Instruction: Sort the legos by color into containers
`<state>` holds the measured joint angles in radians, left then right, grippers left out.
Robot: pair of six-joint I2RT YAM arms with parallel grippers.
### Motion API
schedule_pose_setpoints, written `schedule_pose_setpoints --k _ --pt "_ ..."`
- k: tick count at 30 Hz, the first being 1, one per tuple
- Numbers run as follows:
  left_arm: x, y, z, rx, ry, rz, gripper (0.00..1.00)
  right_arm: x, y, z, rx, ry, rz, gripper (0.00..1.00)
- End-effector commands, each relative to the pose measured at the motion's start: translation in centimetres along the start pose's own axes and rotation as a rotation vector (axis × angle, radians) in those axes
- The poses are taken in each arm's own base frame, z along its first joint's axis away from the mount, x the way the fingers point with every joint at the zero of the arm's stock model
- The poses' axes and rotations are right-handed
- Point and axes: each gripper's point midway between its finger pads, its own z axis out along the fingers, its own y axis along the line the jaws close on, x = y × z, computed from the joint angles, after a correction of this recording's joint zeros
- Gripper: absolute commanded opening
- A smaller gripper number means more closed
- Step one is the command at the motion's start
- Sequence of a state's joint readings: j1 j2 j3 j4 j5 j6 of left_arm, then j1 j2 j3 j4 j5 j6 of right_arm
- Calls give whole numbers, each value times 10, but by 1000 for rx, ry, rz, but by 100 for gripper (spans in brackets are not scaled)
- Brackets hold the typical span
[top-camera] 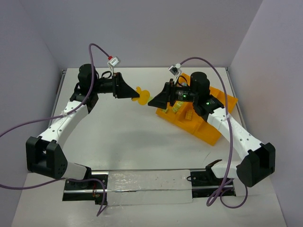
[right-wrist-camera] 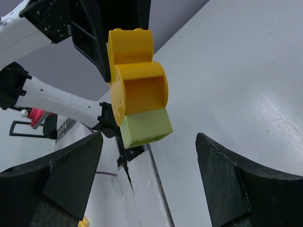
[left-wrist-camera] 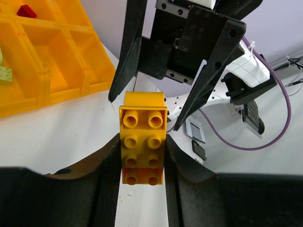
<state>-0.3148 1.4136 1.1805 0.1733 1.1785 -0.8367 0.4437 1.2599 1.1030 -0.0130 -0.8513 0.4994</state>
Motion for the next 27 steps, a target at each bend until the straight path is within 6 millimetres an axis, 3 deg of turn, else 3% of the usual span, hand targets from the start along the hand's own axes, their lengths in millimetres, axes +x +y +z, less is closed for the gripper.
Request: schedule_pose_setpoints --k 1,3,7,10,16,27 --pt "-7 -25 0 56 0 91 0 -14 31 5 -117 -17 -80 84" --pt "-6 -26 1 57 2 91 0 -14 30 7 -118 -15 -78 80" --pt "-8 -25 2 59 4 90 0 -13 28 10 -129 -16 -68 51" --pt "-7 -23 3 59 7 87 0 -11 29 9 -140 -19 -65 39" --pt "-7 -21 3 62 12 88 0 -7 30 7 -145 -29 -56 1" --pt "-11 -28 0 62 23 132 0 14 19 1 -116 -17 -50 0"
